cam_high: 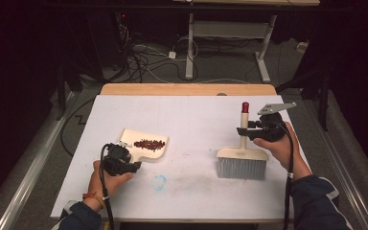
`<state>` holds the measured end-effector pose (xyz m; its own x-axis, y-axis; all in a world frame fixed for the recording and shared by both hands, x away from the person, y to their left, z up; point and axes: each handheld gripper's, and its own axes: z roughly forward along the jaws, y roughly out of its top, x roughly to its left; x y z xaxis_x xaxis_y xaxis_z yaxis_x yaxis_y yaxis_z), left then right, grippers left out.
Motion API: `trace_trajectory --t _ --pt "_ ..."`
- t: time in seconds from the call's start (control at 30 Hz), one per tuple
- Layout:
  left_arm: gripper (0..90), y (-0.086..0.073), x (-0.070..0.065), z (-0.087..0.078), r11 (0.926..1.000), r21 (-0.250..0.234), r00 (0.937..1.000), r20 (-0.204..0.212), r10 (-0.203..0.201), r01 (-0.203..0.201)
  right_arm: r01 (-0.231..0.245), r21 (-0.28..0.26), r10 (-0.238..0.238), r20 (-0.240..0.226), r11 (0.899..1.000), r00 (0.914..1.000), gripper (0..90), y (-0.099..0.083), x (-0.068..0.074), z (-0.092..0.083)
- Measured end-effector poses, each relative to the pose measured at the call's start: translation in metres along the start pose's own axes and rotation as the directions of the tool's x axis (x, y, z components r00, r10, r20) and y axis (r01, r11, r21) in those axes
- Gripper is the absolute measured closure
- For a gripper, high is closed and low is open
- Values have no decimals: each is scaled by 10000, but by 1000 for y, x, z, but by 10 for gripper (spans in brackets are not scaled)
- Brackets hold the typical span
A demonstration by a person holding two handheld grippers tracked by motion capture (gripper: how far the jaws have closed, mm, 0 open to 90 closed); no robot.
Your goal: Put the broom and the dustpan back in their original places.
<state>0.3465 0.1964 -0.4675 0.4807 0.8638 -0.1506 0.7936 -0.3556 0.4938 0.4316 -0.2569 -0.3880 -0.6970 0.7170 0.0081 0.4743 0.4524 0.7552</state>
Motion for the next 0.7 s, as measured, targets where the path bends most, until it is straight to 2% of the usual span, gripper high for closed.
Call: trace_trajectory --t 0.1,0.17,0.23,0.3,0.37,0.43,0.5,0.53,0.57,0.67,0.7 --pt "441 -2 -11 -2 9979 149 9980 13 636 -636 -396 59 390 877 9992 9954 543 0 -5 13" --pt "385 -4 -14 -6 9959 -37 9956 -252 903 -904 -571 154 539 1593 9983 9858 523 0 -7 22" --pt "355 -6 -15 -12 9912 -521 9924 -260 1202 -1214 -380 101 346 2322 9992 9721 536 0 -6 26" --pt "286 -10 -15 -20 9789 -1240 9852 -754 1538 -1623 -508 -218 548 2694 9985 9615 522 -2 -7 28" --pt "239 -14 -16 -26 9636 -1804 9784 -983 1821 -1974 -617 -476 718 2550 9970 9643 523 -4 -7 28" --pt "228 -18 -16 -29 9486 -2279 9739 -1079 1995 -2196 -601 -784 789 2657 9951 9608 521 -8 -5 27" --pt "207 -23 -17 -29 9404 -2351 9664 -1353 2185 -2456 -717 -1084 970 2506 9915 9632 512 -12 -6 25" --pt "207 -25 -17 -29 9339 -2478 9627 -1483 2263 -2577 -816 -1221 1099 2470 9892 9627 505 -13 -6 25" --pt "207 -27 -16 -29 9308 -2456 9591 -1508 2393 -2709 -893 -1306 1197 2479 9874 9614 500 -15 -7 24" --pt "207 -31 -14 -30 9168 -2699 9526 -1599 2587 -2943 -985 -1532 1345 2465 9833 9598 481 -17 -8 23" --pt "210 -32 -14 -32 9141 -2760 9524 -1534 2634 -2972 -976 -1579 1353 2496 9826 9589 468 -18 -8 22"
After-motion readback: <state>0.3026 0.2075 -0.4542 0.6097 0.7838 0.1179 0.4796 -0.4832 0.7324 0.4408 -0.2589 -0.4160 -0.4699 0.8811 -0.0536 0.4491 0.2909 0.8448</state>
